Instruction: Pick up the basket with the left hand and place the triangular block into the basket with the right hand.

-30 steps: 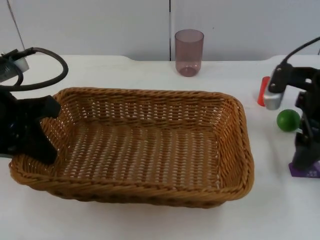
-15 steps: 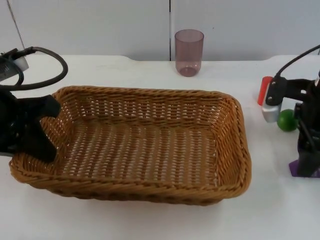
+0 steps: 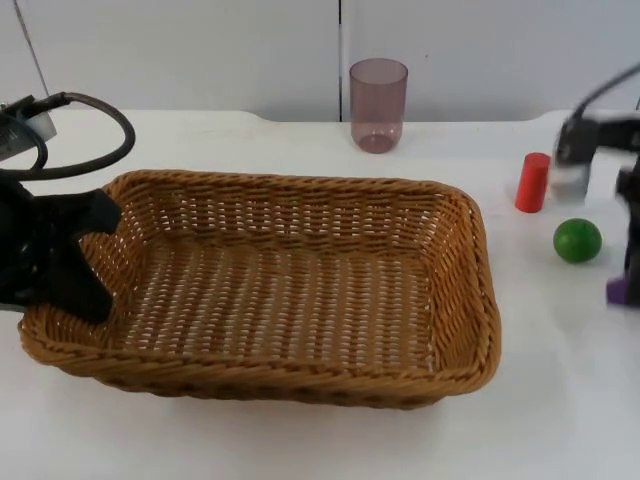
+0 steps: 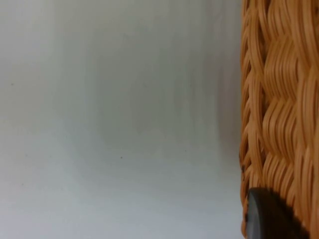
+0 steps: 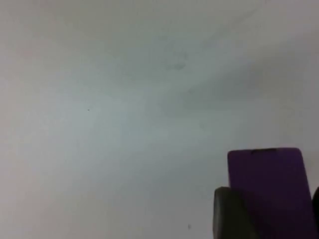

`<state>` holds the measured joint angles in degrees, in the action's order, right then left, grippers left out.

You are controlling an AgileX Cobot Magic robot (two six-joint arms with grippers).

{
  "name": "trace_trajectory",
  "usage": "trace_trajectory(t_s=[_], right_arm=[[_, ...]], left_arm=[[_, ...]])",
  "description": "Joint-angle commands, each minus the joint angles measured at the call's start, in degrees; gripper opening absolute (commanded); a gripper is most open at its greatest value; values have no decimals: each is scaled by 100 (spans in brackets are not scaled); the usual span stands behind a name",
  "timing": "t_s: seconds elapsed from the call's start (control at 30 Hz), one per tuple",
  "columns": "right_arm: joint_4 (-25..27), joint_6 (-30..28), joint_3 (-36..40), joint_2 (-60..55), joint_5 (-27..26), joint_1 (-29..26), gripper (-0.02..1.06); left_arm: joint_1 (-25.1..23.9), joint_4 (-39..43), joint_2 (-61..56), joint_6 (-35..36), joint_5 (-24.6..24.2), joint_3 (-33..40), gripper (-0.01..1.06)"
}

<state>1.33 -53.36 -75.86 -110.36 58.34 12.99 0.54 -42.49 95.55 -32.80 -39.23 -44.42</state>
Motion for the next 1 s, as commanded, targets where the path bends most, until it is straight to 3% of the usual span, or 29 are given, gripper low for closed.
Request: trace_trajectory(t_s=[0.0,0.07,0.17,0.23,0.43,0.5,0.57,0.67,0.73,0.97], right_arm=[[163,157,-156,410,430,40,0],[599,912,-440,933,858,40,0],[848,1418,-510,1297,924,87,0],[804,1965,-510,1530,929,211,0],[788,2604,-510,1644,1022,784,0],[778,2894,-510,1644,820,1199,0],[778,3483,-498,1604,160,1814,0],[716,3690,-498,1545,-220,2149,0],[496,4000,-498,1363,-767,2632,0],[175,4046,-498,350,-1576,3522,0]], left_arm=[[-2,-204,-68,-22,-63,10,0],[-2,-204,-68,-22,-63,10,0],[-2,-188,-68,-22,-63,10,0],[-2,-188,-68,-22,-63,10,0],[-2,-188,-68,-22,-63,10,0],[-2,-191,-68,-22,-52,10,0],[-2,-191,-68,-22,-52,10,0],[-2,-191,-68,-22,-52,10,0],[-2,-191,-68,-22,-52,10,0],[-2,-191,-68,-22,-52,10,0]])
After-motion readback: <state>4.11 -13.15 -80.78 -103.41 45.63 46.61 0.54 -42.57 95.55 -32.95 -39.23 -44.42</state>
